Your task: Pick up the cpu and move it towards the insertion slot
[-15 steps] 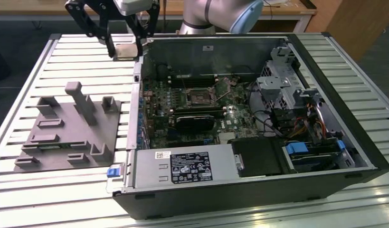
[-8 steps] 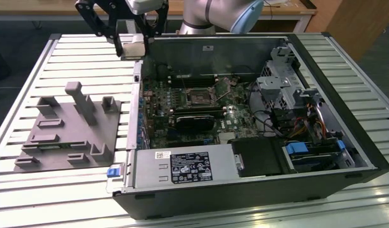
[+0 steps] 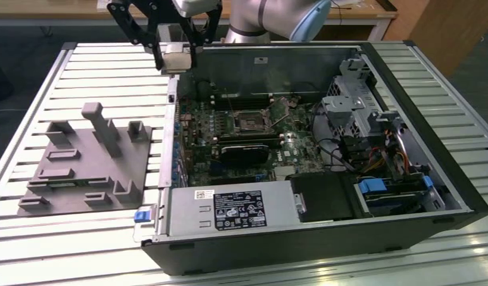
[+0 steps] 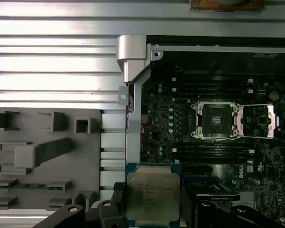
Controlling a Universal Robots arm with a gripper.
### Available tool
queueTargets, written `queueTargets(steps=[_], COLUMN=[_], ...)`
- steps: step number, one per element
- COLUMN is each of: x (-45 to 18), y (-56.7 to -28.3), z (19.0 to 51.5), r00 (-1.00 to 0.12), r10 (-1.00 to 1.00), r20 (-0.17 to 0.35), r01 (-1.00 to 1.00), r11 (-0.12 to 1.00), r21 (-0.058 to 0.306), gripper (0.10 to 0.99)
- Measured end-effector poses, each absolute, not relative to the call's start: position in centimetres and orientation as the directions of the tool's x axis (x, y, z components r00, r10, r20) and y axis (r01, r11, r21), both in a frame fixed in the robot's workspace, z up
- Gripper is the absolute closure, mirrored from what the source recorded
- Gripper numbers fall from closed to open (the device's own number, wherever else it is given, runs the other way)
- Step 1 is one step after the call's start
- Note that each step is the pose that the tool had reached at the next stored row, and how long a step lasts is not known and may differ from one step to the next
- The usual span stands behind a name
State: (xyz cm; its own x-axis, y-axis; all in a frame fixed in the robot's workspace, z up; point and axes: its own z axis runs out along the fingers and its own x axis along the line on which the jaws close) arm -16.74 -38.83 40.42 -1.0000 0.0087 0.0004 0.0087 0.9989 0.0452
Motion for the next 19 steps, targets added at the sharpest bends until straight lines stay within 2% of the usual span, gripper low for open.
queueTargets(steps=[19], x=[-13.8], y=[-38.1], z=[40.4], r00=[-1.0], r10=[0.009], r20=[0.0], r01=[0.009], r11=[0.999], r21=[0.045], gripper=[0.541])
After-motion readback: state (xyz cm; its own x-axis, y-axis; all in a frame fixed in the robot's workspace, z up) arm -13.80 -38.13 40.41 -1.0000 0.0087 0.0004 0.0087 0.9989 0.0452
